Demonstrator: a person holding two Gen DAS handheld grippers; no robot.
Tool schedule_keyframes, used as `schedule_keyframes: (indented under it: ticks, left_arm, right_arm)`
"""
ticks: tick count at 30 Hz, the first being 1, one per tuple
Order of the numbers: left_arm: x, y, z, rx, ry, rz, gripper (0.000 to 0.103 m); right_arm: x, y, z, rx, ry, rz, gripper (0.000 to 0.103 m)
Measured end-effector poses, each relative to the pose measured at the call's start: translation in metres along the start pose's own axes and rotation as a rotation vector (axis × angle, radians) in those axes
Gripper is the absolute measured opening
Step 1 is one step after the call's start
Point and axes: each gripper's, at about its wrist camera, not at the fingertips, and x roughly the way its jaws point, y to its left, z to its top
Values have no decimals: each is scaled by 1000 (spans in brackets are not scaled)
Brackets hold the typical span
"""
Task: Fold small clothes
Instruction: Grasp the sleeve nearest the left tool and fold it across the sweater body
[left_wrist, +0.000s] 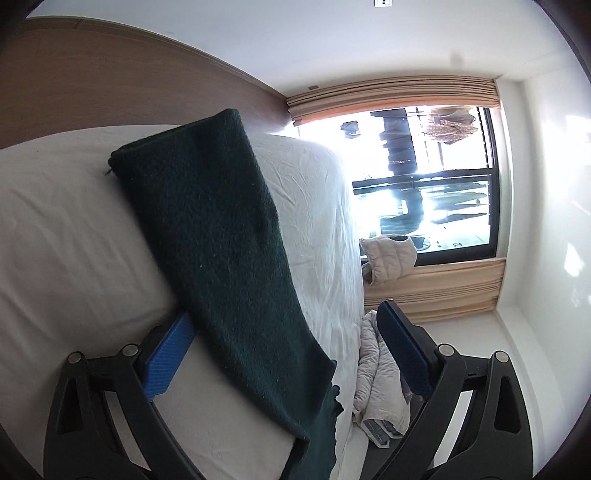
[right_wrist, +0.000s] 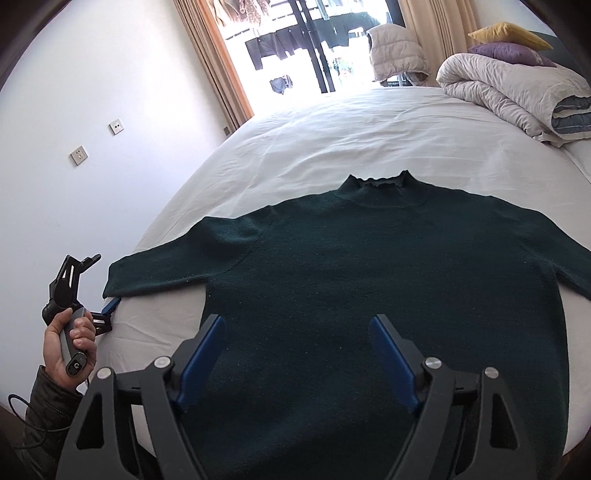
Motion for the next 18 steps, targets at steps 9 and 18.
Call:
schedule_keyframes:
  ticks: [9,18]
  left_arm:
    - [13,5,18,23,-20,96,15]
    - [67,-167,-97,653,14,111,8]
  right_arm:
    - [-6,-9,-3,-8,-28,11,72]
    - [-9,-61,-7,108,-45,10,69]
